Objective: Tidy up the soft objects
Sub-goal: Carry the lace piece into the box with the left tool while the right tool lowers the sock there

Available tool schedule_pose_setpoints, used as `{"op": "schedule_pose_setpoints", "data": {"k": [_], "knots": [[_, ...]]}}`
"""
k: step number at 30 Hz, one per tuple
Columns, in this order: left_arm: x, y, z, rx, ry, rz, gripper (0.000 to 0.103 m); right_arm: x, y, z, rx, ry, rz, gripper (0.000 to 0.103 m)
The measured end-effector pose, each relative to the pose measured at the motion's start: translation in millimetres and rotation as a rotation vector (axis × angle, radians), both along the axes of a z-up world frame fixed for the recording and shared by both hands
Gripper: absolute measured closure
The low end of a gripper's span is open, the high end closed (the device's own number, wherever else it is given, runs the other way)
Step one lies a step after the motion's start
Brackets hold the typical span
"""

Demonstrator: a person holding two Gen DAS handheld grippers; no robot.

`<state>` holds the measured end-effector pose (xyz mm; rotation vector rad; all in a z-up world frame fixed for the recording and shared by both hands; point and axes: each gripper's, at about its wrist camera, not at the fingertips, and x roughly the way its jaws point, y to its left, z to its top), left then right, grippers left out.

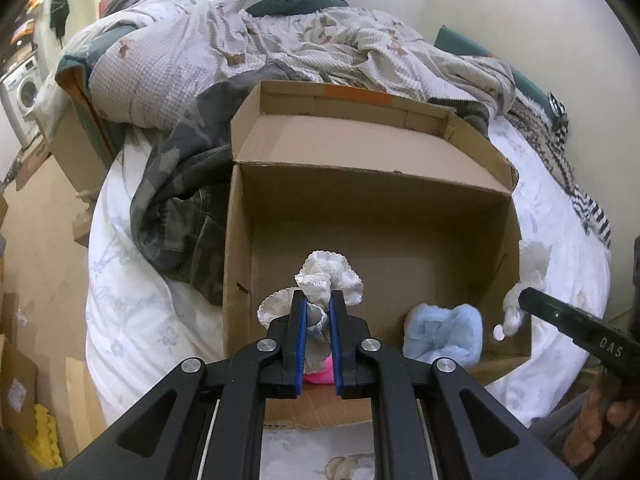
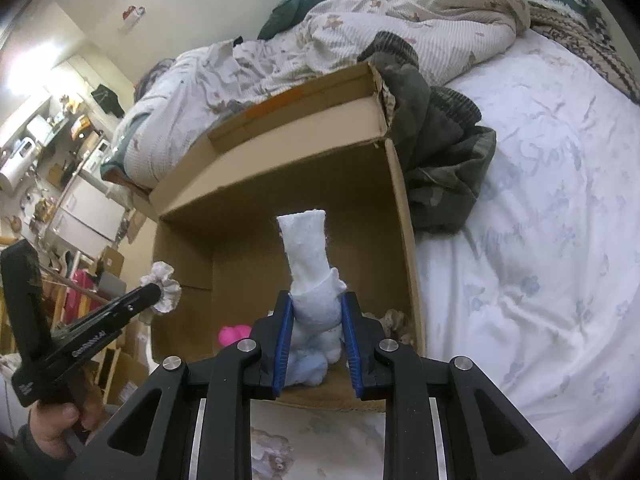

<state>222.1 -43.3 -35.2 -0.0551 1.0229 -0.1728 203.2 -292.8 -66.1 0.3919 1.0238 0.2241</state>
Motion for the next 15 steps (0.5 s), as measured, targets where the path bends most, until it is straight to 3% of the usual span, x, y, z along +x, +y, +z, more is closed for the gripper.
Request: {"op": "schedule_pose_setpoints", "data": {"k": [15], "knots": [[3,-1,-13,0.006,0.047,0.011,0.093,5,2,-12,-0.023,0.052,-0.002,0.077]]}}
